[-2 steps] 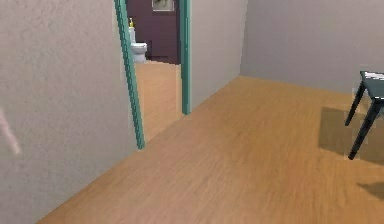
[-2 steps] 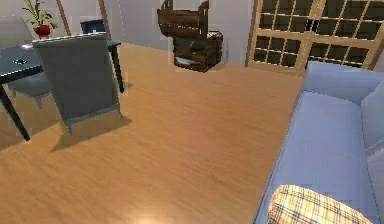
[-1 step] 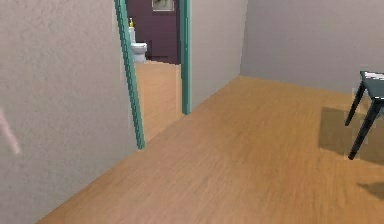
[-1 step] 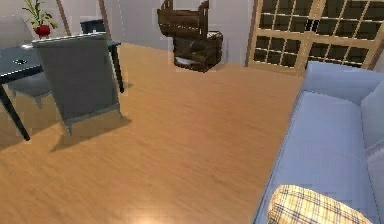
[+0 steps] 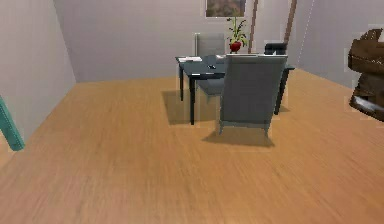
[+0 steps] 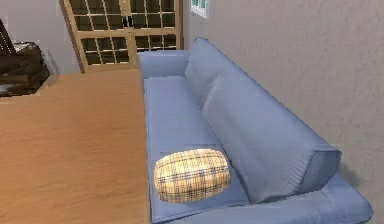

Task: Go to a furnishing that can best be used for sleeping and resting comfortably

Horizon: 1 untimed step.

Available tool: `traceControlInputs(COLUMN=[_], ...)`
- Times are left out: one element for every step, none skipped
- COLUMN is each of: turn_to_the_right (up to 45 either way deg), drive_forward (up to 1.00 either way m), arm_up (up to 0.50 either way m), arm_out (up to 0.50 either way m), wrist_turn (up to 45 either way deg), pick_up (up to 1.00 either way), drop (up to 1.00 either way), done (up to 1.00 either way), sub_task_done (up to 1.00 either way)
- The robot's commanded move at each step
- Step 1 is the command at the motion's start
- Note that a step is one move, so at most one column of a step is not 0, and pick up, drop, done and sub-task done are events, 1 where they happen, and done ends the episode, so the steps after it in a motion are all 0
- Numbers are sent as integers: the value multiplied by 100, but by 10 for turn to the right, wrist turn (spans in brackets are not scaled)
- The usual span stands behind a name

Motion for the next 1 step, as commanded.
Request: traceControlInputs(turn_to_the_right=[30], drive_forward=[0], arm_up=[0], arm_out=[0], wrist_turn=[0], pick_up=[0], drop=[0], done=[0], sub_task_done=[0])
